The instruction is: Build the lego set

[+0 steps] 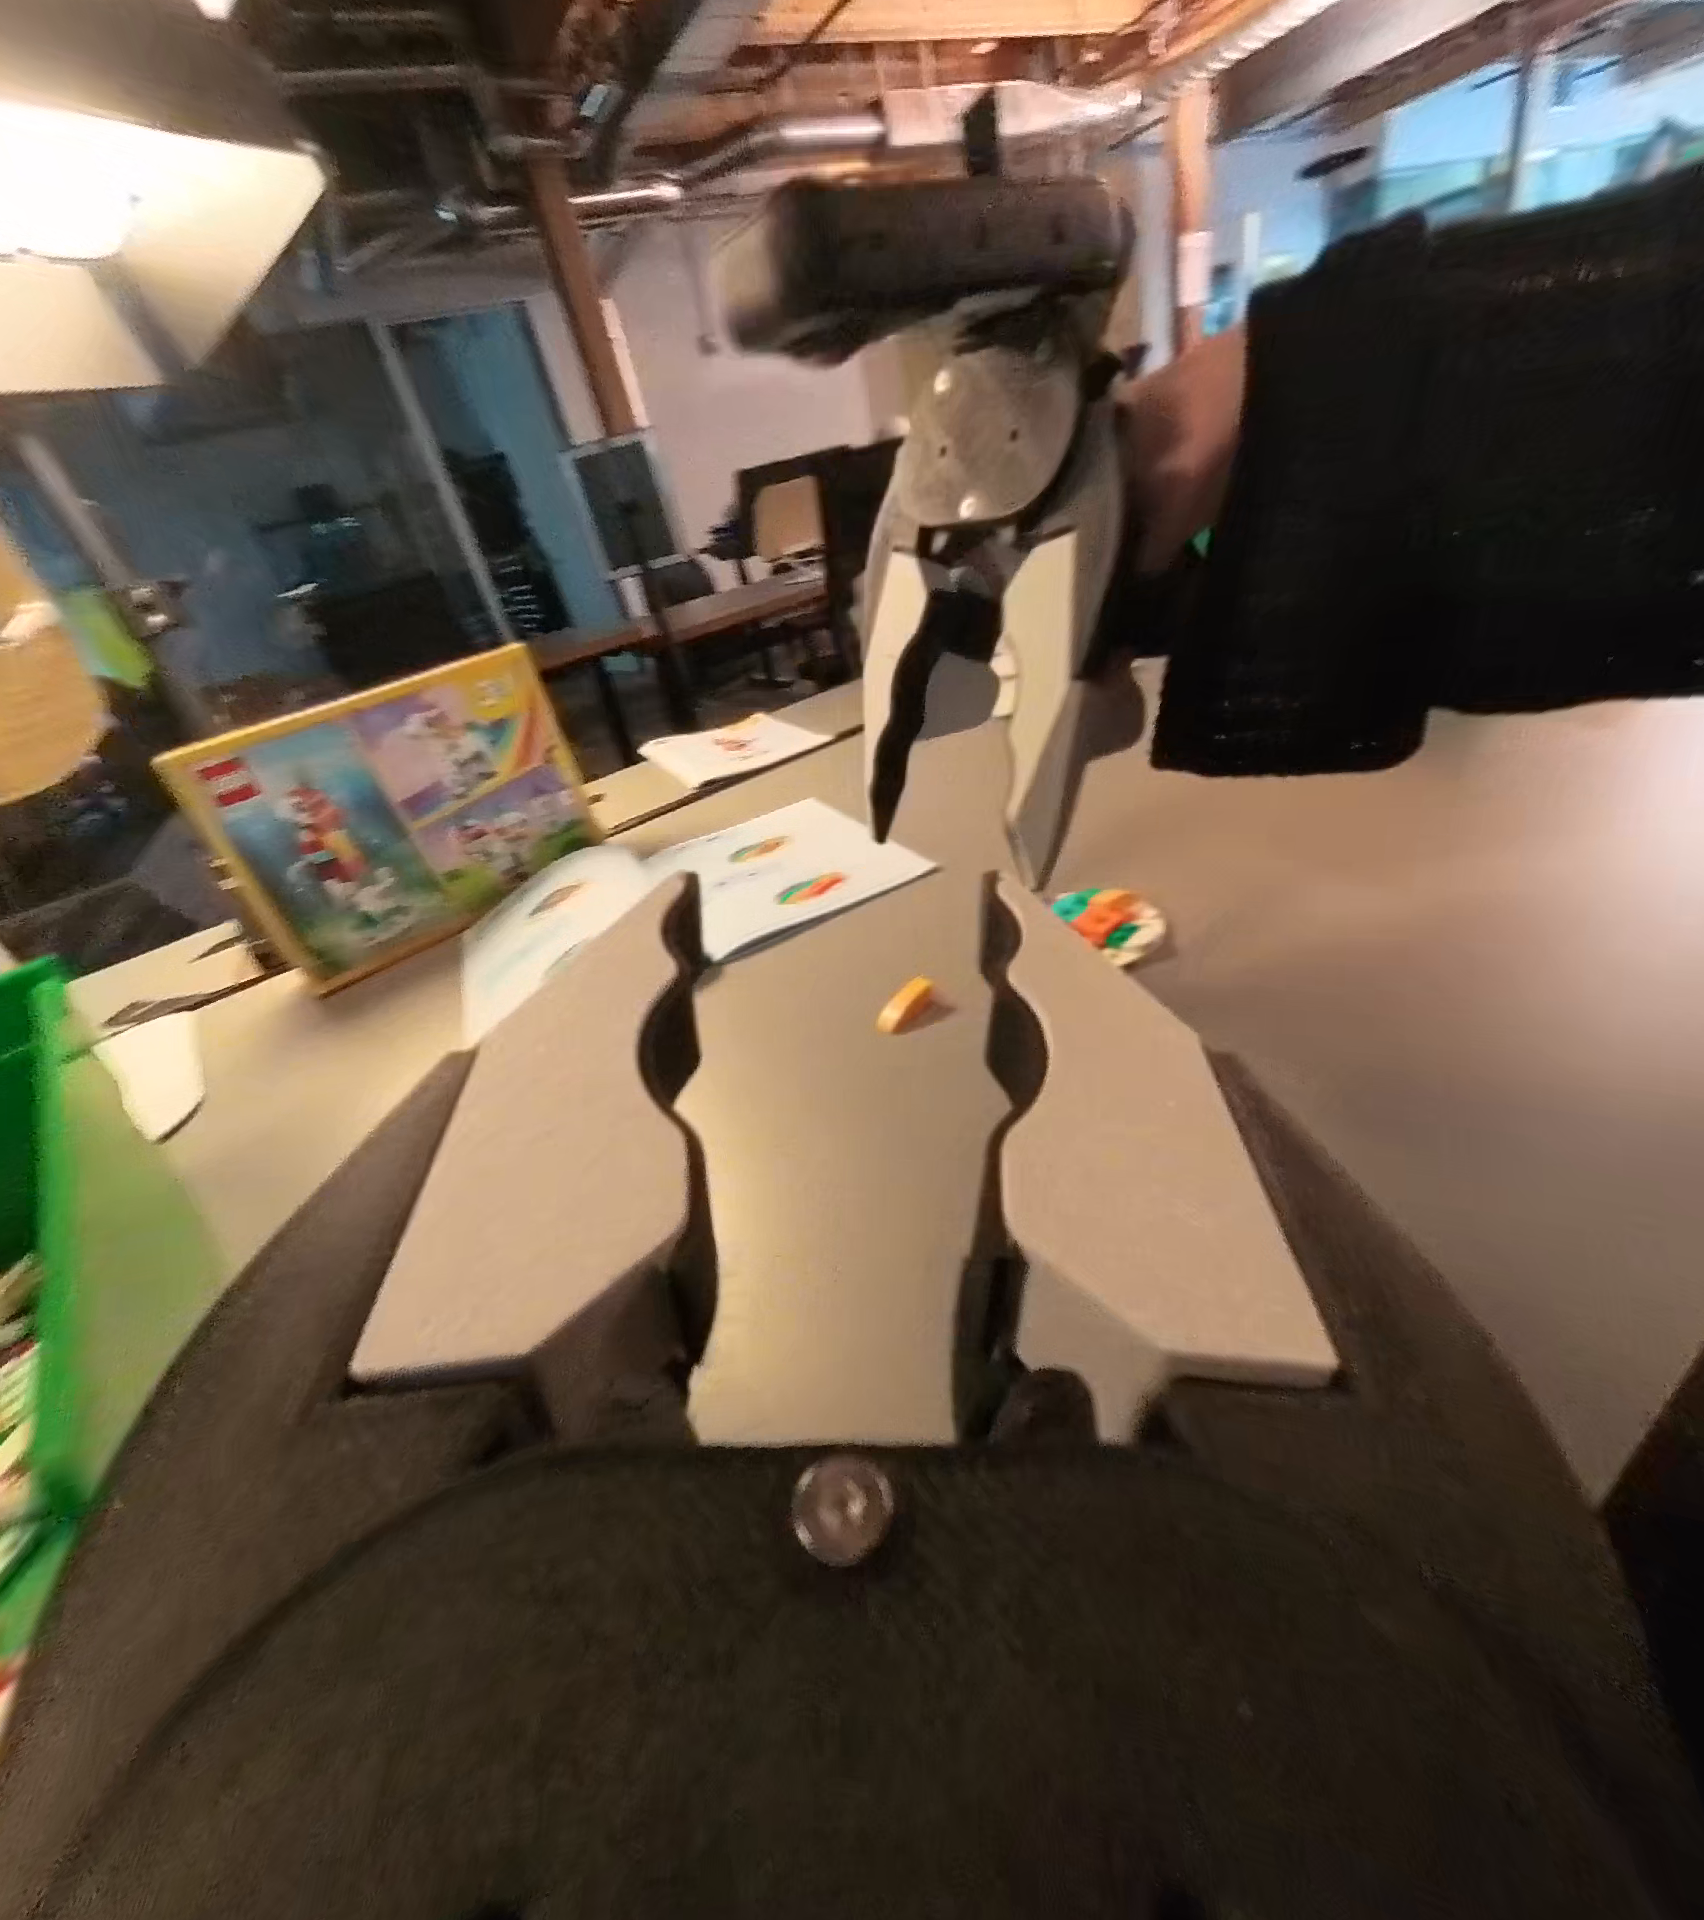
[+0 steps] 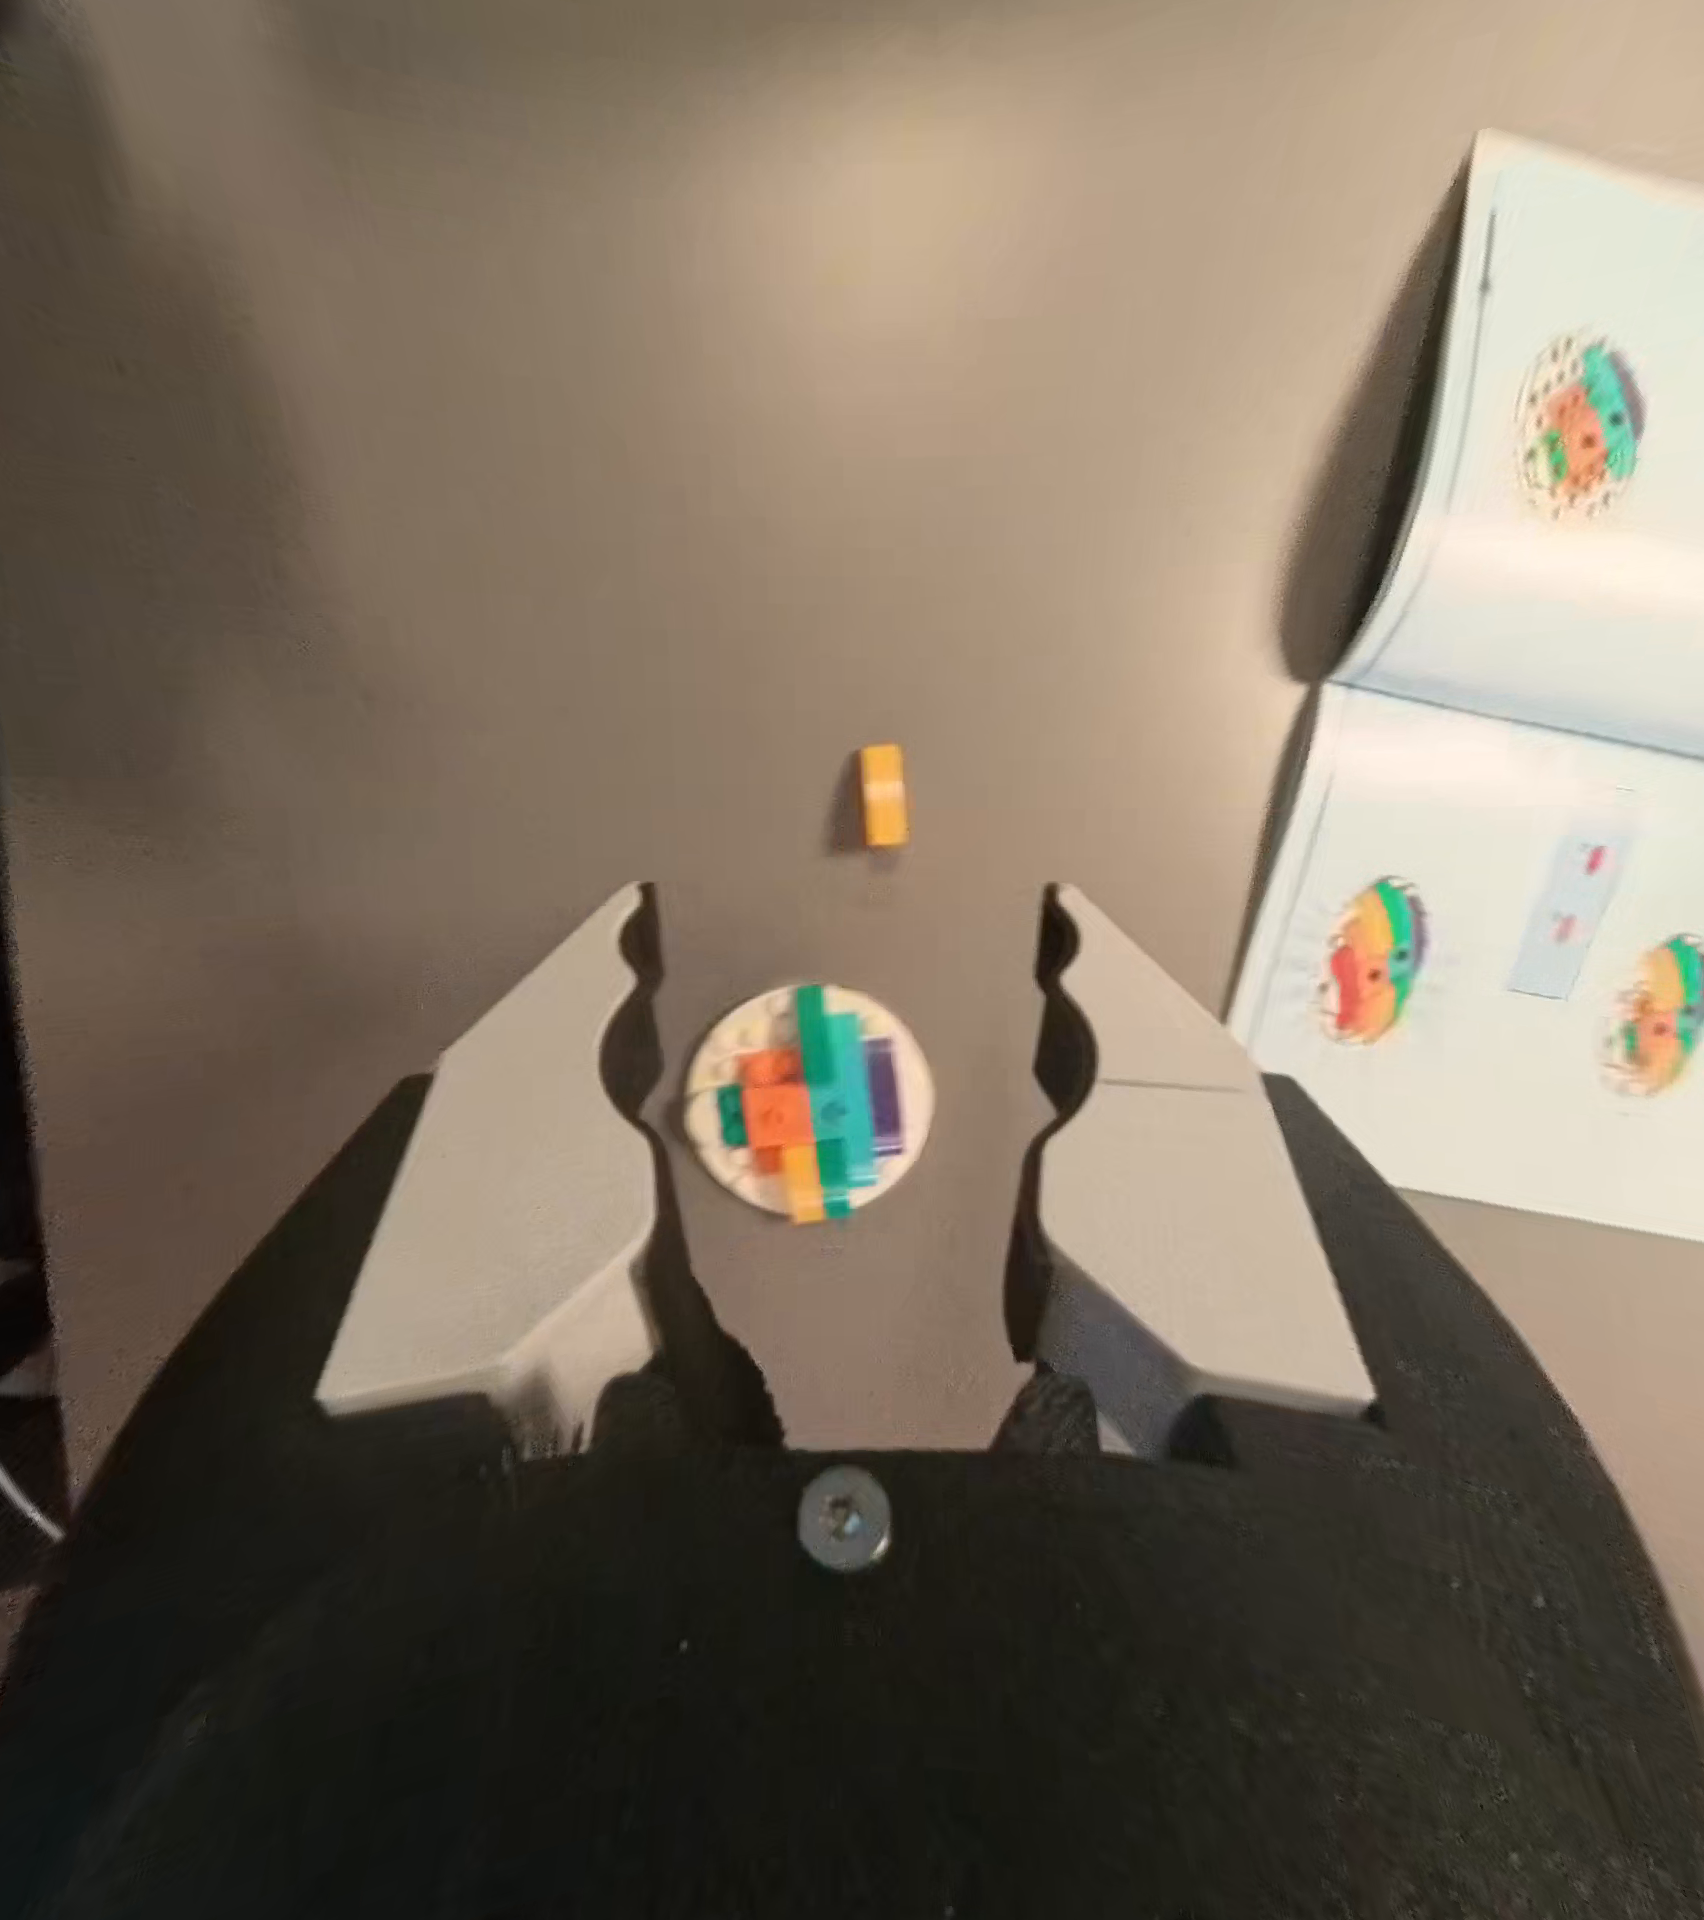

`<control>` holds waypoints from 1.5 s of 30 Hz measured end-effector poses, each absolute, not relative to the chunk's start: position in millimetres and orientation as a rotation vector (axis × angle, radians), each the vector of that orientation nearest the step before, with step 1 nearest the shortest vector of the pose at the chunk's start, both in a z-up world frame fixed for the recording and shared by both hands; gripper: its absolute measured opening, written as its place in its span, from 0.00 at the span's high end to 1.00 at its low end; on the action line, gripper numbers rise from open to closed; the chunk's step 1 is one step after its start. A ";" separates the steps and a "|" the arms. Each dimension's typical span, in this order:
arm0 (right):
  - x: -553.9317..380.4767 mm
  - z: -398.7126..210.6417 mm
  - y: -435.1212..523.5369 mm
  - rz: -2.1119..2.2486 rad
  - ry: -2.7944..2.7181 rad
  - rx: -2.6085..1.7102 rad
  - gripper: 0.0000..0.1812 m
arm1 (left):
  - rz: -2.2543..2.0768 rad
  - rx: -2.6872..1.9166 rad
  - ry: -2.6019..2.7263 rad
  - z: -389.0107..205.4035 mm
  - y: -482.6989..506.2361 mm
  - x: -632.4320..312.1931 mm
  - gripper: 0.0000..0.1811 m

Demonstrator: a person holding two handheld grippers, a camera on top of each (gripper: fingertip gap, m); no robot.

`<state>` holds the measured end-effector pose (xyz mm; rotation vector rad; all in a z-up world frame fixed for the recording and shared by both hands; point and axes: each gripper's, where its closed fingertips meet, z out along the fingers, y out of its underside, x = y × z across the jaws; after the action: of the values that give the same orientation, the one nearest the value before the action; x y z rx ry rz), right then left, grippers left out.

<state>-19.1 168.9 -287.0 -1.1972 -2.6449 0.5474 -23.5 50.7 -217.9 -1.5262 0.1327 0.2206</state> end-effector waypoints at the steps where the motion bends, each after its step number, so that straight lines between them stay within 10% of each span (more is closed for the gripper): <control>1: -6.0 -283.6 169.5 0.645 -2.607 -1.164 0.53 | 0.205 -1.533 0.152 -215.8 56.0 -19.2 0.68; 6: 41.9 -327.5 188.0 0.742 -2.518 -1.058 0.33 | 0.147 -1.535 0.244 -208.0 77.8 -4.9 0.65; 18: 33.1 -339.5 198.0 0.958 -2.467 -1.094 0.64 | -0.161 -1.657 0.610 -242.8 117.2 40.2 0.70; 26: 33.3 -324.9 190.8 1.160 -2.423 -1.144 0.65 | 0.421 -1.715 1.000 -298.8 162.5 30.5 0.62; 36: 36.7 -294.9 178.6 1.318 -2.334 -1.038 0.64 | 0.801 -1.451 1.102 -291.7 179.4 42.7 0.96; 41: 23.9 -298.1 186.6 0.941 -2.192 -0.734 0.49 | 0.751 -1.558 0.945 -284.0 182.9 21.2 0.96; 45: 12.5 -301.5 191.5 0.540 -2.036 -0.481 0.62 | 0.765 -1.560 0.952 -285.9 183.7 19.0 0.96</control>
<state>12.5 191.5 -301.5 -0.4809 -2.0362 0.5400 19.0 183.7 -285.9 -1.5604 0.9518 0.7652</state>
